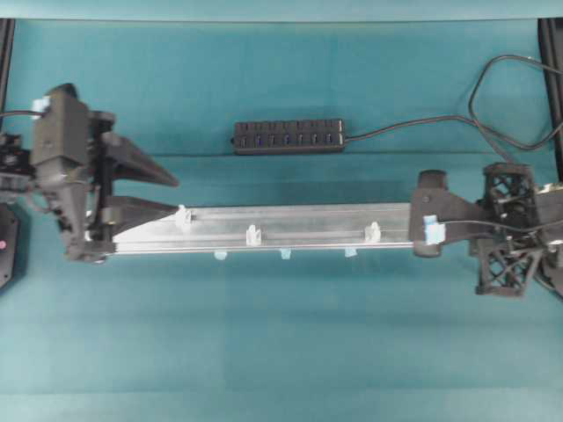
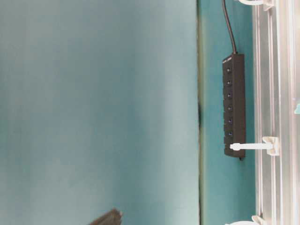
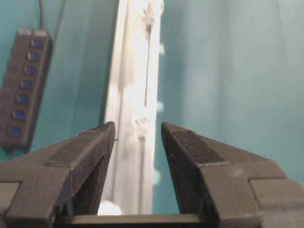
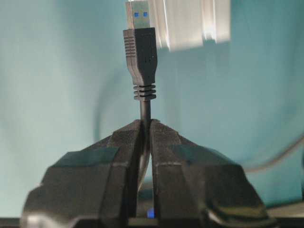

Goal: Pass the USB cable through three rings with both arms.

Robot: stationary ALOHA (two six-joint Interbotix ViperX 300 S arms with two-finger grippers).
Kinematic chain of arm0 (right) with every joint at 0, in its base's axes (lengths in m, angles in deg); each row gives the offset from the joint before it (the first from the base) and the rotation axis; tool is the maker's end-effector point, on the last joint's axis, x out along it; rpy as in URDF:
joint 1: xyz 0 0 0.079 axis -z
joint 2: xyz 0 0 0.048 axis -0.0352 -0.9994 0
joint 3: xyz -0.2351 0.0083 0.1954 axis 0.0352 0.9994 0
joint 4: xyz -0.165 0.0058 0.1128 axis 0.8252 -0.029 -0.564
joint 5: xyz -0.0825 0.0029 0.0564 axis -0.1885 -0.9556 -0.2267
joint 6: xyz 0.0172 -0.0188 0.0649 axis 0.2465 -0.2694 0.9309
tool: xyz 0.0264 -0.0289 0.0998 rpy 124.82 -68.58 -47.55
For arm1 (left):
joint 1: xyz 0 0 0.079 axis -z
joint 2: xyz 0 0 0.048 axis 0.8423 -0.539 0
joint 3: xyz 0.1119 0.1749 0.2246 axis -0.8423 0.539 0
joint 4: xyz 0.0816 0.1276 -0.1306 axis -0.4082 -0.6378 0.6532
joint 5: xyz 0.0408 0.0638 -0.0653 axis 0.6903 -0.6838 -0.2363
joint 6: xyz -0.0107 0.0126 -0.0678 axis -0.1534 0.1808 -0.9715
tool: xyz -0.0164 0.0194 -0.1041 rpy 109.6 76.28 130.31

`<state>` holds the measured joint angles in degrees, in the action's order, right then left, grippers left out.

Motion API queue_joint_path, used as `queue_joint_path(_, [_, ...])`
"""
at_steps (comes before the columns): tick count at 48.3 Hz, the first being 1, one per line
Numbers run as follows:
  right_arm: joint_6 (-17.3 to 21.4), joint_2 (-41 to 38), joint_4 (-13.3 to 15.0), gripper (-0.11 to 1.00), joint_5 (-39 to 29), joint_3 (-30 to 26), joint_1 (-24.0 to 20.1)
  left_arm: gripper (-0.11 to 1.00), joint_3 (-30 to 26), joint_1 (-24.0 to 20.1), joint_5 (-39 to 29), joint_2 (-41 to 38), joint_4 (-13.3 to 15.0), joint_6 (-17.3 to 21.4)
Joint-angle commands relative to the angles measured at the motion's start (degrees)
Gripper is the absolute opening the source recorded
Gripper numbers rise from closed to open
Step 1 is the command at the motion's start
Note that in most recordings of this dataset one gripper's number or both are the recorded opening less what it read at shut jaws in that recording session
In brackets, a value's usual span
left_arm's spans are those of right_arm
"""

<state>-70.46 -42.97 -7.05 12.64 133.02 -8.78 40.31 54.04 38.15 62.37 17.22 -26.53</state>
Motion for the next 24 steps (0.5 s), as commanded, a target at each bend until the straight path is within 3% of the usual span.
queue_joint_path(1, [-0.4, -1.3, 1.4, -0.09, 2.8, -0.3, 0.1, 0.58, -2.8, -0.1, 1.2, -2.0, -0.2, 1.3])
queue_joint_path(15, [-0.1, -3.9, 6.1, -0.09, 8.3, -0.8, 0.4, 0.62, -7.4, -0.6, 1.8, -10.4, -0.2, 3.5])
queue_joint_path(24, [-0.2, -3.3, 6.9, -0.09, 9.0, -0.5, 0.4, 0.62, -9.2, -0.6, 1.8, -13.7, -0.2, 3.5])
